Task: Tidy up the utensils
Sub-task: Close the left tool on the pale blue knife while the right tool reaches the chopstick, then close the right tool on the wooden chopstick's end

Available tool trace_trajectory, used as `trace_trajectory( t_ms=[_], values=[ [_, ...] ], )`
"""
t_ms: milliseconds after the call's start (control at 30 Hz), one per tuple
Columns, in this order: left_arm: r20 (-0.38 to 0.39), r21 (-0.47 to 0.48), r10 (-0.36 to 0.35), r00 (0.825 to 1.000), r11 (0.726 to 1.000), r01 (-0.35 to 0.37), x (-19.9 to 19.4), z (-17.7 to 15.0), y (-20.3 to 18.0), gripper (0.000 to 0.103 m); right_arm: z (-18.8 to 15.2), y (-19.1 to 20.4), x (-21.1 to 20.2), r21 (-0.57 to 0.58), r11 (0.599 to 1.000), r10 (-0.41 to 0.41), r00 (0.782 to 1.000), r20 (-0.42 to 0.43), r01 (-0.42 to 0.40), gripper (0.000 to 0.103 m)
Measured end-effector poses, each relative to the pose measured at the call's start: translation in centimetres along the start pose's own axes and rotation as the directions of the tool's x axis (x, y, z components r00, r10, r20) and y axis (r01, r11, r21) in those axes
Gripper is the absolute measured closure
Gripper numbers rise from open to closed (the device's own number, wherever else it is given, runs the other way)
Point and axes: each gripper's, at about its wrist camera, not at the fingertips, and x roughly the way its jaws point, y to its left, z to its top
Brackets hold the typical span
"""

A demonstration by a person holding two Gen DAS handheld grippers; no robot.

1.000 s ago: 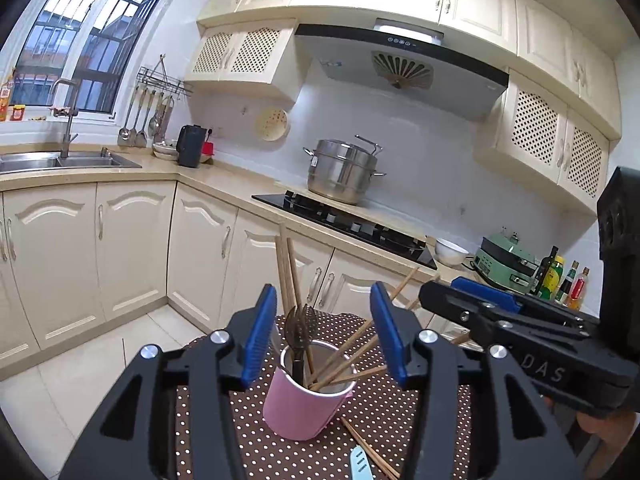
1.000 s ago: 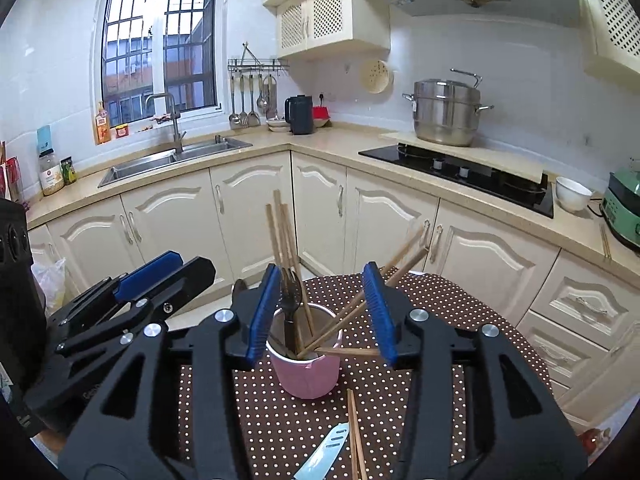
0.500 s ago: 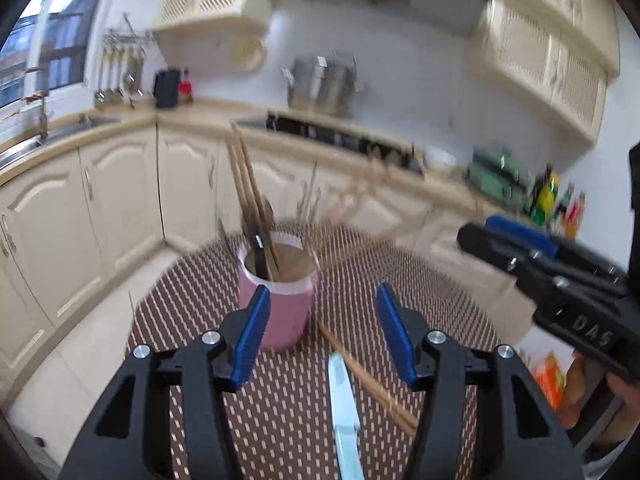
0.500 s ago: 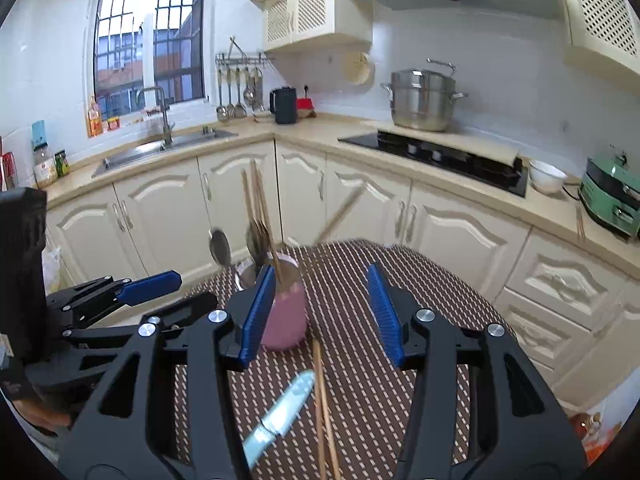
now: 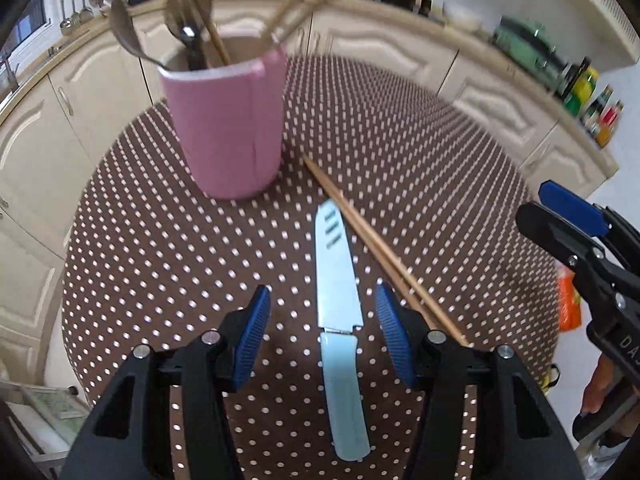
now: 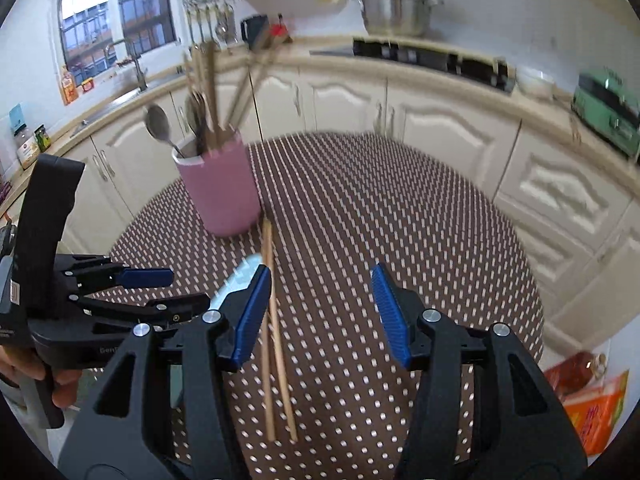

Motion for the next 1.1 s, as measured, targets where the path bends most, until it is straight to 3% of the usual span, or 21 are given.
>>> trace_trajectory(
  t_ms=[333,467,500,600,767,1033,1100],
  values=[
    [-0.088,0.001,0.05,0.995,0.999,-0.05,3.7,0.1,-1.3,0.049,-2.8,-2.4,2.2,0.051,0.999,0.022,0.996,-0.082,-0.018,0.047],
    [-0.082,0.016,0.081,0.993,0.997,-0.08,4.3,0.5,-2.1,0.049,-3.1,-2.5,2.7,0.053,0.998,0.03,0.995,-0.098,-0.025,0.047],
    [-0.082,0.019,0.087,0.993,0.996,-0.086,4.4,0.9,-2.4,0.051,-3.2,-2.5,2.7,0.051,0.998,0.032,0.994,-0.103,-0.026,0.047],
    [-0.065,0.04,0.098,0.993,0.995,-0.096,4.4,1.1,-2.8,0.075,-3.0,-2.5,3.1,0.045,0.998,0.038,0.992,-0.118,-0.033,0.047],
    [-0.049,0.046,0.087,0.995,0.995,-0.084,3.9,0.6,-3.1,0.076,-2.6,-1.6,4.2,0.024,0.998,0.054,0.985,-0.163,-0.051,0.047],
    [-0.027,-0.034,0.069,0.997,0.997,-0.07,1.6,-2.4,0.4,0.076,-1.5,0.9,6.7,-0.048,0.996,0.063,0.966,-0.25,-0.077,0.047],
    [-0.018,-0.061,0.075,0.997,0.995,-0.076,1.1,-2.9,1.4,0.076,-1.1,1.6,7.3,-0.063,0.995,0.056,0.963,-0.263,-0.075,0.058]
  ],
)
